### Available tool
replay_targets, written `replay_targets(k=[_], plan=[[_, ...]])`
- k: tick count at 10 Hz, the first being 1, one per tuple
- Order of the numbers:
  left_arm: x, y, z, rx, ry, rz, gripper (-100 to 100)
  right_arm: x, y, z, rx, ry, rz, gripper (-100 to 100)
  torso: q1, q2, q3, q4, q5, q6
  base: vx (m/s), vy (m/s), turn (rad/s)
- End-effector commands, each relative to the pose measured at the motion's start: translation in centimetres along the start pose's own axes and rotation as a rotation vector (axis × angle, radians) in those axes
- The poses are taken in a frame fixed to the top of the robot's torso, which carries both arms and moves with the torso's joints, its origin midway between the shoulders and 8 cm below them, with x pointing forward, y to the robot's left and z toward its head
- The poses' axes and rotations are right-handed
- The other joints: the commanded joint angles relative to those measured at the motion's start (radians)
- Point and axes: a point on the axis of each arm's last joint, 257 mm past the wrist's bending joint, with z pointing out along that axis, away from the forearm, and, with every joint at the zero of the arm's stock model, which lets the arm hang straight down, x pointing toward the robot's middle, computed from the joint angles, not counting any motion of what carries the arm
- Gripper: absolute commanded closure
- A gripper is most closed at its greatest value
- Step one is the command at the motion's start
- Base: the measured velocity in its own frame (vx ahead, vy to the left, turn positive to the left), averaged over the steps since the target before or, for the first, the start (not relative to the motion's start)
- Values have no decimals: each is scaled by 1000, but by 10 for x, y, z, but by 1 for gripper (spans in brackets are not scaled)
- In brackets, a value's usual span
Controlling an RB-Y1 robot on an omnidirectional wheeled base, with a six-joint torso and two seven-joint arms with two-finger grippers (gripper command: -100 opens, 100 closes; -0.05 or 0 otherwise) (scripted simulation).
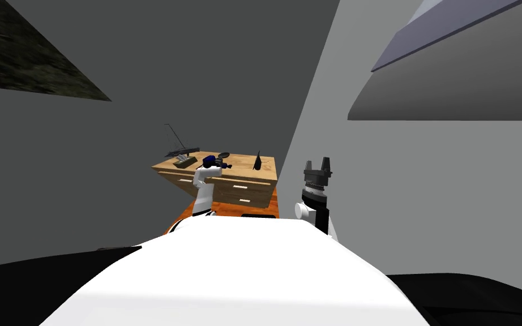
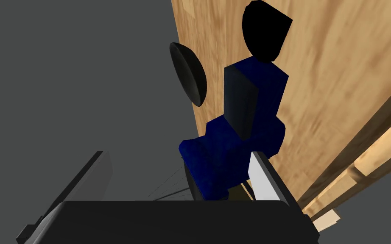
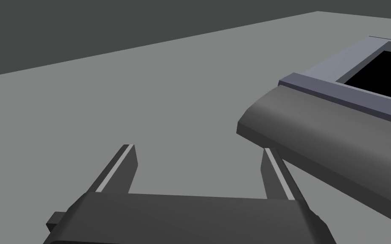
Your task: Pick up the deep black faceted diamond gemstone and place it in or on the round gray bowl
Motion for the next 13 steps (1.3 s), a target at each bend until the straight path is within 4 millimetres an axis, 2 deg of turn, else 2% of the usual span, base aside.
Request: replay_targets(k=[1,2,5,8,9,13], plan=[[0,12,6,-59,3,-19,-100,0,0,0,0,0,0,0,0,0,0,0,0,0,56,-15,-26],[0,14,5,-67,4,-19,-100,0,0,0,0,0,0,0,0,-1,0,0,0,0,44,-12,-13],[1,36,11,-169,8,-53,-100,0,0,0,0,0,0,0,0,-1,-1,0,0,0,59,-15,-22],[2,64,15,-296,10,-99,-100,0,0,0,0,0,0,0,0,-2,-1,-1,0,0,79,-13,-20],[3,66,15,-304,11,-99,-100,0,0,0,0,0,0,0,0,-2,-1,-1,0,0,58,-6,-8],[8,97,12,-435,14,-145,-100,0,0,0,0,0,0,0,0,-1,-1,0,0,0,57,-7,-14]])
